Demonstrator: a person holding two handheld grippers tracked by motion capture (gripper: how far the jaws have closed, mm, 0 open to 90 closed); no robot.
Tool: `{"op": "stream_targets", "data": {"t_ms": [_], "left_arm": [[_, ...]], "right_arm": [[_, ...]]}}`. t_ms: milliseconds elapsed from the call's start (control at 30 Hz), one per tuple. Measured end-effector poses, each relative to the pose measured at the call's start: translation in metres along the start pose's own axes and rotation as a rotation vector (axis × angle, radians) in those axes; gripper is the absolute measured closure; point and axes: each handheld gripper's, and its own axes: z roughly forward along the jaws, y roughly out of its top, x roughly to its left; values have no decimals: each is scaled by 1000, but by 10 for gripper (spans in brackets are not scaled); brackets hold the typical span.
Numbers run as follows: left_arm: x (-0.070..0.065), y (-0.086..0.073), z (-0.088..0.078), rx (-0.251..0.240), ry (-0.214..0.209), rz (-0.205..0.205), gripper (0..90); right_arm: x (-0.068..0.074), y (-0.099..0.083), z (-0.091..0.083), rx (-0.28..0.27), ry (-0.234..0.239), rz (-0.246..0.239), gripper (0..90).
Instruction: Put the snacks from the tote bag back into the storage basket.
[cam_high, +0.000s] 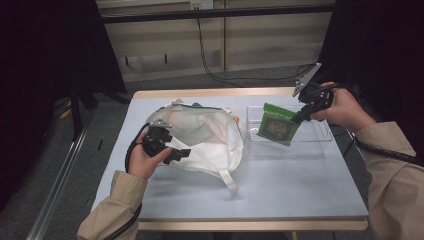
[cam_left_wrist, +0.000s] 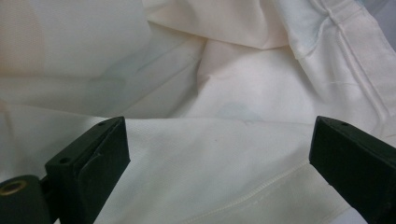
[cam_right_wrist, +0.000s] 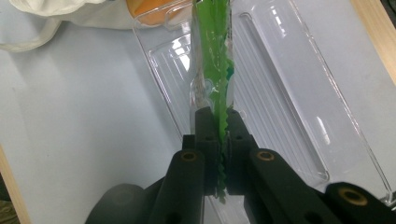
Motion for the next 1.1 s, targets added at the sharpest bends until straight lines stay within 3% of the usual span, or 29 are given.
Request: {"op": "stream_targets", "data": {"t_ms": [267,567,833,1033,1100], "left_arm": [[1,0,1,5,-4,-6,49],[0,1,4,0,-14,-1,49],[-2,3,4,1,-11,-1,49],[-4,2,7,3,-19,1,49],[-4,2,7,1,-20,-1,49]], "right_arm": [[3,8,15,-4,37,-53,879],[6,16,32,8,43,-127,878],[7,10,33,-18,42,-139,842],[10,4,34,-63,33,-131,722],[12,2,35,-68,38,-97,641]]}}
